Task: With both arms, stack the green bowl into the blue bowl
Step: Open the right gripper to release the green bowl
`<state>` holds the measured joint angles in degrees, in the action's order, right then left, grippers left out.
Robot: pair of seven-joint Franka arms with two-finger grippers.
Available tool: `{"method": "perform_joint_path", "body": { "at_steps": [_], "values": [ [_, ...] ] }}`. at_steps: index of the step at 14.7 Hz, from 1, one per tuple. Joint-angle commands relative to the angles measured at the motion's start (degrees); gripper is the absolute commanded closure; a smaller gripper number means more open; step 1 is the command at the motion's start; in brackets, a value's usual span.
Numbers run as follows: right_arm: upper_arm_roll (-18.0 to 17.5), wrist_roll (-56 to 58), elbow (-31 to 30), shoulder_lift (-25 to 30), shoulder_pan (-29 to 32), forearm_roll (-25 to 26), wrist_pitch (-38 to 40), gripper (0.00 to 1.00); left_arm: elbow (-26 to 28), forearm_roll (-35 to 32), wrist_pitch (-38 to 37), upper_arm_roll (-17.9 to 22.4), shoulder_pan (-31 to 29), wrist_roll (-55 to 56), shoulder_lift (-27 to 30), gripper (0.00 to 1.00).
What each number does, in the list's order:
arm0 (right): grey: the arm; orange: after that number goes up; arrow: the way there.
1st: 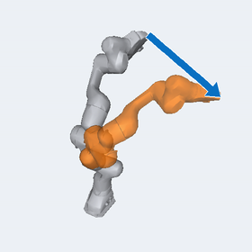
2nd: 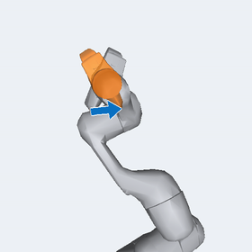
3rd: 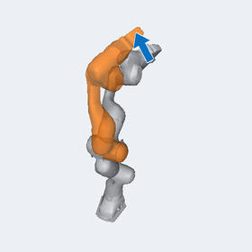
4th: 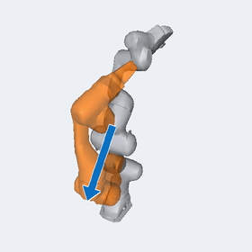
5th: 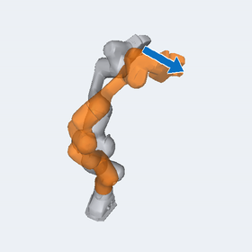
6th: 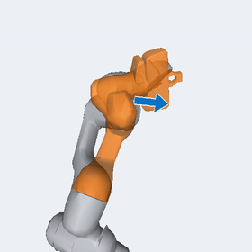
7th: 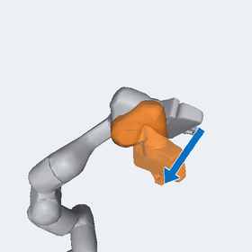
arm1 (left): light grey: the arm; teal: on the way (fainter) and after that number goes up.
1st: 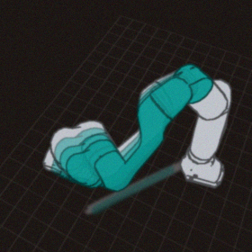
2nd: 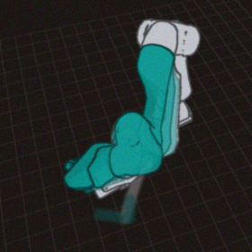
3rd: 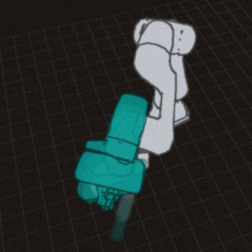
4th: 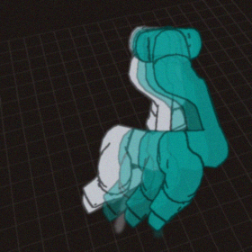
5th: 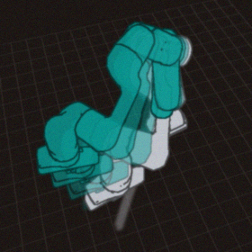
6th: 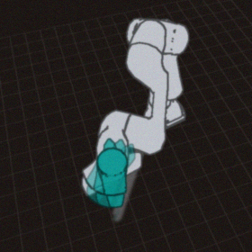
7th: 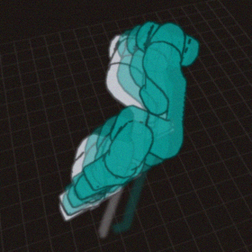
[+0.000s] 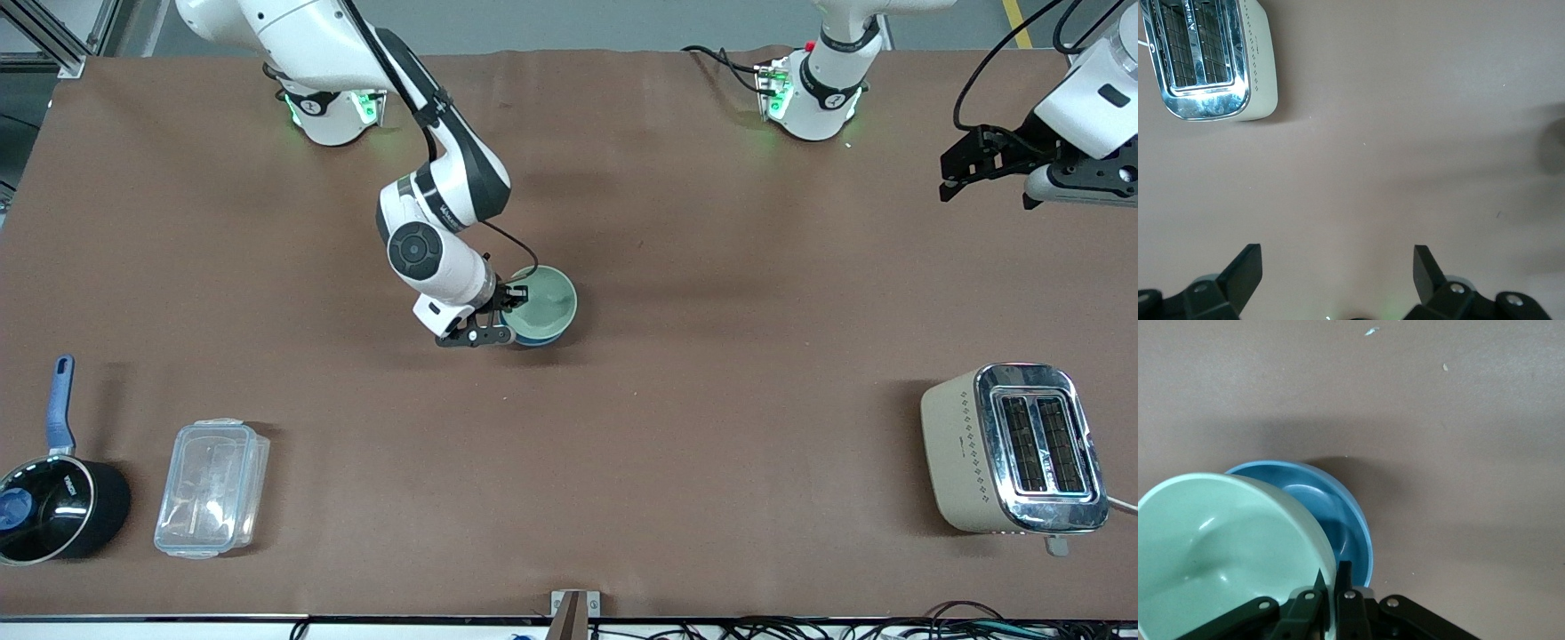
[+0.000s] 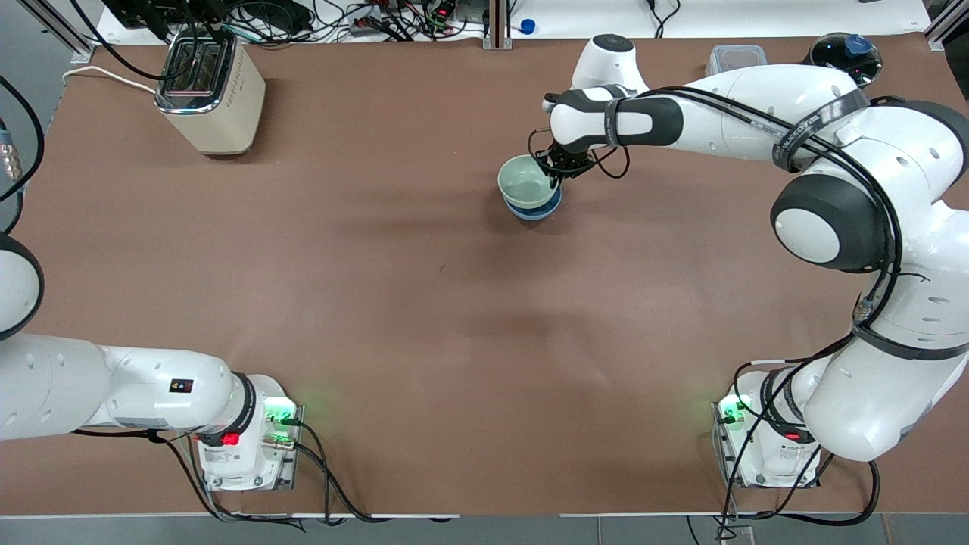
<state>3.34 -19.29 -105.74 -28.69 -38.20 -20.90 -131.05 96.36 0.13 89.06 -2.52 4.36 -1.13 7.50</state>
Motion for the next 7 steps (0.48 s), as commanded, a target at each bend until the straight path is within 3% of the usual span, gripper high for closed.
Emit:
{"method": "perform_joint_path", "body": {
  "at_steps": [1,5,6,7],
  "values": [
    [0.18,2.33,-0.96,0.47,0.15,-1.16,-0.87,0.95,-0.12,0.66,-0.82,0.24,0.12,-0.19,0.41,0.00],
    [0.27,2.33,-1.40,0.03,0.15,-1.16,-1.48,0.89,0.06,0.66,-0.73,0.15,0.12,-0.19,0.32,0.00],
    [0.27,2.33,-1.40,0.03,0.24,-1.16,-1.66,0.85,0.23,0.66,-0.73,0.06,0.12,-0.19,0.41,0.00],
    [0.27,2.33,-1.40,0.03,0.24,-1.16,-1.66,0.71,0.24,0.66,-0.82,0.06,0.21,-0.19,0.41,0.00]
  ]
}}
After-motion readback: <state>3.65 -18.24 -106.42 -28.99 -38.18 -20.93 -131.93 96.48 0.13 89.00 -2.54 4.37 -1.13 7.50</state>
